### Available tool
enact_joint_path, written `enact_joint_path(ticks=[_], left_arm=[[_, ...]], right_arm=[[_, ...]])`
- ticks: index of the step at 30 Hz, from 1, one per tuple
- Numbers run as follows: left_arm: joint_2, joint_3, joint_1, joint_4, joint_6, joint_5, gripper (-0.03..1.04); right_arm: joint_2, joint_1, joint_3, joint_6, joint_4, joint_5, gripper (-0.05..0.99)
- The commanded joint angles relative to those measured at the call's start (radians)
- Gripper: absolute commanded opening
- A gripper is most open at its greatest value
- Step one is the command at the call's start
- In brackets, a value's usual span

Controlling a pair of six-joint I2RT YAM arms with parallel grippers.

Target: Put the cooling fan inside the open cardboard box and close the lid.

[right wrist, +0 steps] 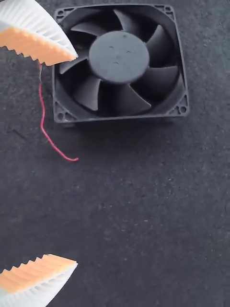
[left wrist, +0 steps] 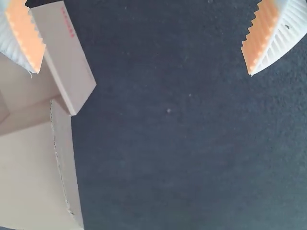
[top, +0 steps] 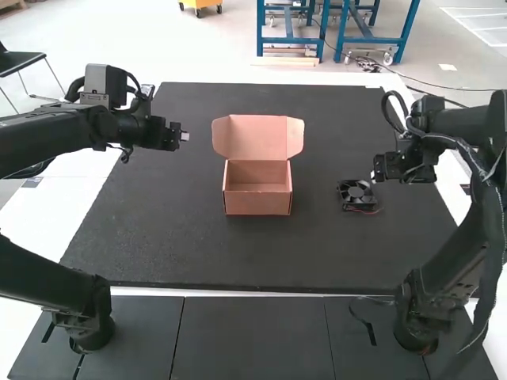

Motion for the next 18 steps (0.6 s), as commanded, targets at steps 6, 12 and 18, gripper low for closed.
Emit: enact_joint_path(ticks=[6,12,18], left_arm=[[-0.009,0.029,0.002,-0.005,0.013,0.031,0.97],[-0.009,0.03,0.005,0.0,0.013,0.033,0.97],[-0.009,0.032,0.003,0.003,0.011,0.033,0.97]], right_arm=[[0.101,-0.03,0.076,0.013,0.014,-0.027,0.9],[0.174,-0.03,0.129,0.016,0.014,-0.027,0.9],[0.243,-0.027,0.183,0.021,0.013,-0.032,0.9]])
